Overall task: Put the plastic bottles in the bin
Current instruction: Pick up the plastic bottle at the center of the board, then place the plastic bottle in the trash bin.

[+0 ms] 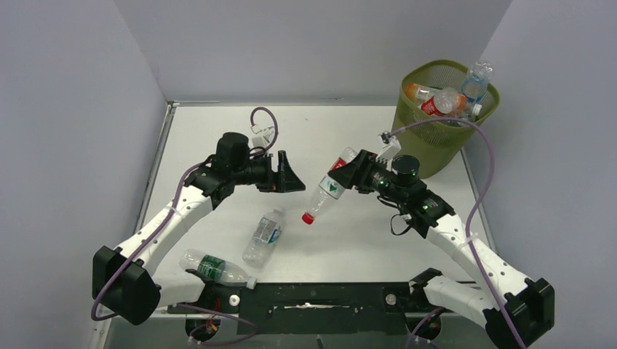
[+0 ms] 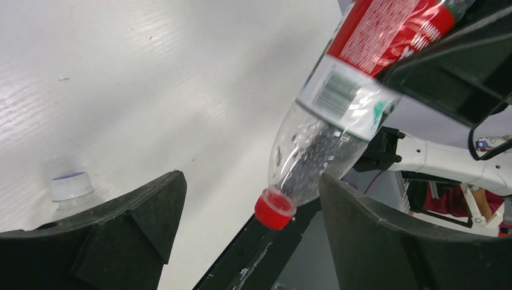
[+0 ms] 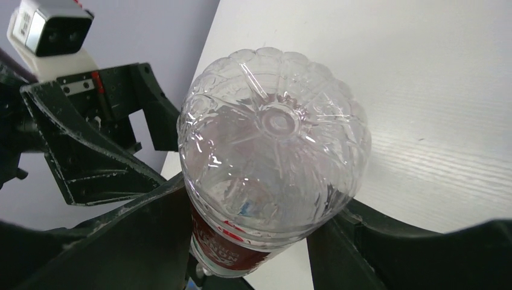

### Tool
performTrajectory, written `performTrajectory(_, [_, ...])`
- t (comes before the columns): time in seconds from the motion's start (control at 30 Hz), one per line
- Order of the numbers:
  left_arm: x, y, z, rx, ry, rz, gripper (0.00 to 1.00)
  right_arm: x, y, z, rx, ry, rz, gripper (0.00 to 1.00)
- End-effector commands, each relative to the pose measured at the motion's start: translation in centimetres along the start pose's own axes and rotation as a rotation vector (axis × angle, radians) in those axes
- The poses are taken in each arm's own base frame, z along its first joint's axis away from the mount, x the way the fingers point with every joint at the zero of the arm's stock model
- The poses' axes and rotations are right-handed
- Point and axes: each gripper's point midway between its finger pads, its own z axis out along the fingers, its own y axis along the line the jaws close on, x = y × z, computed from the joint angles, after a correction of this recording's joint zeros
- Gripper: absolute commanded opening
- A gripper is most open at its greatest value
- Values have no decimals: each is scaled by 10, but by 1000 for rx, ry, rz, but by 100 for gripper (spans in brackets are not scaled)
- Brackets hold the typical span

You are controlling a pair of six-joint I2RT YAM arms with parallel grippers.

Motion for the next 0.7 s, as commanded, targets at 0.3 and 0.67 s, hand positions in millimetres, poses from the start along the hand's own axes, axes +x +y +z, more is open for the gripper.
performTrajectory(0.3, [-19, -5, -14, -34, -66, 93, 84, -49, 3, -41, 64, -136, -73, 49])
performTrajectory(0.67, [-17, 2, -5, -37, -54, 76, 85, 1, -33, -47, 94, -87, 20, 49])
